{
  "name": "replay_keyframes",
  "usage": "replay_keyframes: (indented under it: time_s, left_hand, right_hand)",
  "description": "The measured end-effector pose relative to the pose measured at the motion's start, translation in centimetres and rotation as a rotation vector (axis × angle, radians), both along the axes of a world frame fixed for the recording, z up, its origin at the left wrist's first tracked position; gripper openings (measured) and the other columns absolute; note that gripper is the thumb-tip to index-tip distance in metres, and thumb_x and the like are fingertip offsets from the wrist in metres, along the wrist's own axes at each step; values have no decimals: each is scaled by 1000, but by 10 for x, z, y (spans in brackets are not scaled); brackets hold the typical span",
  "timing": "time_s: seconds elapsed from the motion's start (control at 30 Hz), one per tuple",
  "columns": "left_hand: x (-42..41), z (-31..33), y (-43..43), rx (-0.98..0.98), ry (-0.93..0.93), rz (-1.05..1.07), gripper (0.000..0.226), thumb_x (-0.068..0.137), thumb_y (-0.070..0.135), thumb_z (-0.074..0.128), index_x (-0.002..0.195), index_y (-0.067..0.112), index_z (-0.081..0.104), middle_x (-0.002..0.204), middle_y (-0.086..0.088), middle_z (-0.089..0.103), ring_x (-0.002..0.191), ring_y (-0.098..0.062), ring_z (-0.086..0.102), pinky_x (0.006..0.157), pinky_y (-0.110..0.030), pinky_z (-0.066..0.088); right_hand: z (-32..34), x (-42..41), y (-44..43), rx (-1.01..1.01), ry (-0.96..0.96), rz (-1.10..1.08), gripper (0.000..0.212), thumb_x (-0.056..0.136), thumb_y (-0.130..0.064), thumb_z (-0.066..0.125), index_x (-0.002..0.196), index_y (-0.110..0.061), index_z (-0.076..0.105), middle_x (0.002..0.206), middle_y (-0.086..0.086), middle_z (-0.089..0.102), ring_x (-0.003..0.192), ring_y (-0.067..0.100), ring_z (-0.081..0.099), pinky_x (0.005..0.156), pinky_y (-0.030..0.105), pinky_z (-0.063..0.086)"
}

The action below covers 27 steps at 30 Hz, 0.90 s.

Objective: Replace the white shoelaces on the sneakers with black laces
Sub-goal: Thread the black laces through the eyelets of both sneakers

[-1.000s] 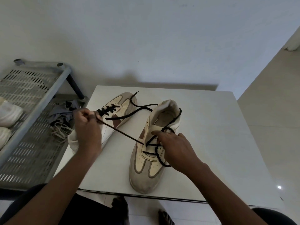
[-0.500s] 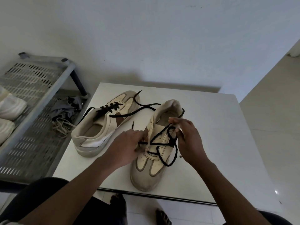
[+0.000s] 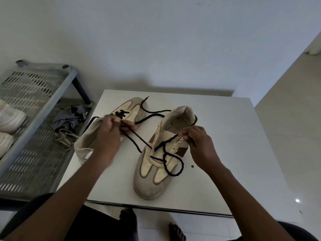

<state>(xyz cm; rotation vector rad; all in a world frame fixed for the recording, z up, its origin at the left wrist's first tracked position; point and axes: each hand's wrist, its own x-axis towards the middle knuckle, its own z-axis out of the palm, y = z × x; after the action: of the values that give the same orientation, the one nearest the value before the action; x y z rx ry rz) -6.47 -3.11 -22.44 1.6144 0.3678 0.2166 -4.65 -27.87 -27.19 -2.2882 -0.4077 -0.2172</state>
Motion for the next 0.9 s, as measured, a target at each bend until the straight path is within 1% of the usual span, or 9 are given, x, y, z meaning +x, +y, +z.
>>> replay_keyframes:
  time_s: [0.2, 0.3, 0.37, 0.4, 0.47, 0.53, 0.7, 0.83, 0.9]
  left_hand:
    - [16, 13, 34, -34, -181, 491, 23, 102, 8, 30, 87, 23, 39, 74, 0, 58, 61, -7, 62, 70, -27, 52]
    - [10, 3, 29, 557, -164, 366, 17, 92, 0, 48, 100, 14, 53, 99, -4, 59, 95, -17, 59, 87, -35, 47]
    - [4, -9, 20, 1050, -294, 88, 23, 82, 9, 61, 104, 15, 63, 113, -3, 59, 110, -23, 52, 95, -41, 38]
    - [1, -15, 16, 1129, -328, -124, 25, 80, 14, 63, 104, 19, 66, 115, 0, 60, 112, -20, 51, 96, -42, 38]
    - [-6, -24, 3, 1003, -208, -531, 31, 83, 16, 67, 113, 21, 64, 118, 4, 61, 113, -11, 50, 97, -33, 39]
    - [-8, -38, -7, 978, -144, -678, 38, 81, 16, 72, 118, 18, 63, 112, 4, 63, 104, -11, 57, 87, -27, 45]
    - [2, -41, -3, 986, -235, -663, 10, 77, 22, 76, 83, 15, 73, 77, 4, 66, 70, -11, 59, 62, -27, 46]
    - [-1, -41, -8, 732, -132, -527, 8, 82, 6, 71, 88, 12, 71, 95, 10, 66, 91, -1, 61, 82, -22, 50]
    - [1, -32, -10, 579, -24, -412, 11, 91, 4, 59, 90, 14, 65, 103, 13, 66, 90, 5, 62, 78, -14, 49]
  right_hand:
    - [-4, 0, 2, -22, -16, -2, 26, 89, 6, 54, 96, -15, 68, 100, -16, 56, 102, 9, 46, 79, 10, 35]
    - [-5, -1, 5, -24, -38, -16, 30, 87, 10, 53, 95, -15, 67, 99, -17, 54, 101, 4, 42, 78, 6, 34]
    - [-5, -1, 8, -23, -40, -28, 33, 86, 12, 52, 94, -16, 66, 99, -17, 54, 99, 1, 40, 77, 4, 34]
    - [-5, -1, 8, -26, -40, -32, 34, 85, 12, 52, 94, -17, 66, 99, -17, 54, 99, 1, 41, 77, 3, 34]
    - [-6, -2, 9, -21, -48, -40, 35, 84, 14, 51, 93, -17, 66, 99, -17, 54, 99, 3, 42, 78, 3, 34]
    - [-6, -2, 9, -13, -46, -41, 34, 84, 13, 50, 93, -16, 66, 99, -16, 55, 99, 3, 43, 79, 4, 34]
    - [-6, -3, 10, -27, -32, -22, 9, 94, -13, 56, 99, -17, 62, 103, -18, 52, 105, 2, 40, 83, 21, 38]
    - [-8, -3, 12, -72, -22, -34, 9, 89, -13, 64, 95, -18, 61, 103, -11, 58, 105, 8, 43, 85, 32, 43]
    - [-10, -3, 13, -122, -19, -37, 11, 86, -8, 65, 92, -16, 61, 102, -6, 62, 107, 15, 47, 86, 35, 43]
